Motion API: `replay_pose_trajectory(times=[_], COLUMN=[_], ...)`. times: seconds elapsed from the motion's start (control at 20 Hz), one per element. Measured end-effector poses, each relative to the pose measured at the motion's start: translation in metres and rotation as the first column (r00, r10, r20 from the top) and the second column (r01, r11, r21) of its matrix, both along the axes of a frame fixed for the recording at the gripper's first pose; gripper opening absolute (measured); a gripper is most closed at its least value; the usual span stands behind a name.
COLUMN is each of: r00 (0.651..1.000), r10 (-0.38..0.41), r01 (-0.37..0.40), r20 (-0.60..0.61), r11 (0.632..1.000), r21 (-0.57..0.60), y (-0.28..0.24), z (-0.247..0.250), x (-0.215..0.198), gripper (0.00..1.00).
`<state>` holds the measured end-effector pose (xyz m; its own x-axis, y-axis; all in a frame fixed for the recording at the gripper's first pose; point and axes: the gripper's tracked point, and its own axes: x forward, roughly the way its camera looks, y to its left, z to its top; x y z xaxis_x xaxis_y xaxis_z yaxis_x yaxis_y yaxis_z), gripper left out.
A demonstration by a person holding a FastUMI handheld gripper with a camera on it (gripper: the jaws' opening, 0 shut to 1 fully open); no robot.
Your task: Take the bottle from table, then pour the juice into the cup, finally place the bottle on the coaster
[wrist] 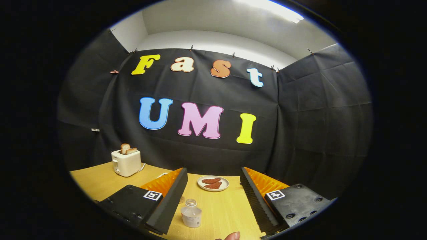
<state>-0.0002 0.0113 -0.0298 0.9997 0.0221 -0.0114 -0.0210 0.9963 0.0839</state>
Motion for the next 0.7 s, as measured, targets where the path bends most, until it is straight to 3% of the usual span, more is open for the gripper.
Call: replay_pose_trajectory(times=[0.7], r00=[0.988], r10=[0.11], r01=[-0.108], r20=[-0.108], r11=[0.994], r21=[0.026], y=[0.05], z=[-0.148], x=[0.009], gripper=[0.97])
